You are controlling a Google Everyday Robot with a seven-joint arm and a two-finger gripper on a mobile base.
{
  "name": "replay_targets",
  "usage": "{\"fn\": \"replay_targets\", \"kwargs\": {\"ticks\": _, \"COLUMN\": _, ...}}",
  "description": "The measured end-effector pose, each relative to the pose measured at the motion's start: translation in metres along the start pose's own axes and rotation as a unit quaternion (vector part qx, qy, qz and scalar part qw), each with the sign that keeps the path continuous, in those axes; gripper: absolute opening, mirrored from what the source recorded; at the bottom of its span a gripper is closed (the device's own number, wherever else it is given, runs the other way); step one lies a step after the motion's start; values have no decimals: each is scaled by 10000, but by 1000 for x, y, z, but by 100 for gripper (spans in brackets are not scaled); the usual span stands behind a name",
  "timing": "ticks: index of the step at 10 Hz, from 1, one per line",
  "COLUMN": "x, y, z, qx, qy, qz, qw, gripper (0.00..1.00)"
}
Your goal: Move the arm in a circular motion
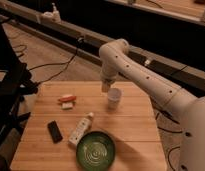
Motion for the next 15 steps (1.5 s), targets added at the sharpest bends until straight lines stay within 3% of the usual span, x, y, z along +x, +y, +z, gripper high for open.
{"fn": "replay_targets", "kwargs": {"ticks": 1, "x": -10, "y": 27, "z": -1, "qx": -257, "qy": -307, "qz": -62, "qw": 9992, "gripper": 0}}
{"fn": "replay_targets", "kwargs": {"ticks": 3, "x": -2, "y": 62, "z": -4, "qx": -578, "qy": -588, "qz": 124, "qw": 9965, "gripper": 0}}
{"fn": "replay_targets", "kwargs": {"ticks": 5, "x": 42, "y": 82, "z": -10, "qx": -658, "qy": -563, "qz": 658, "qw": 9941, "gripper": 0}}
{"fn": "replay_targets", "kwargs": {"ticks": 7, "x": 113, "y": 80, "z": -23, "qx": -484, "qy": -177, "qz": 1328, "qw": 9898, "gripper": 0}}
{"fn": "replay_targets", "kwargs": {"ticks": 10, "x": 183, "y": 40, "z": -50, "qx": -54, "qy": 535, "qz": 1712, "qw": 9838, "gripper": 0}}
{"fn": "replay_targets", "kwargs": {"ticks": 11, "x": 185, "y": 12, "z": -55, "qx": 104, "qy": 736, "qz": 1595, "qw": 9844, "gripper": 0}}
{"fn": "replay_targets", "kwargs": {"ticks": 12, "x": 172, "y": -6, "z": -51, "qx": 169, "qy": 776, "qz": 1424, "qw": 9866, "gripper": 0}}
{"fn": "replay_targets", "kwargs": {"ticks": 13, "x": 149, "y": -25, "z": -44, "qx": 203, "qy": 761, "qz": 1177, "qw": 9899, "gripper": 0}}
{"fn": "replay_targets", "kwargs": {"ticks": 15, "x": 91, "y": -44, "z": -22, "qx": 115, "qy": 509, "qz": 653, "qw": 9965, "gripper": 0}}
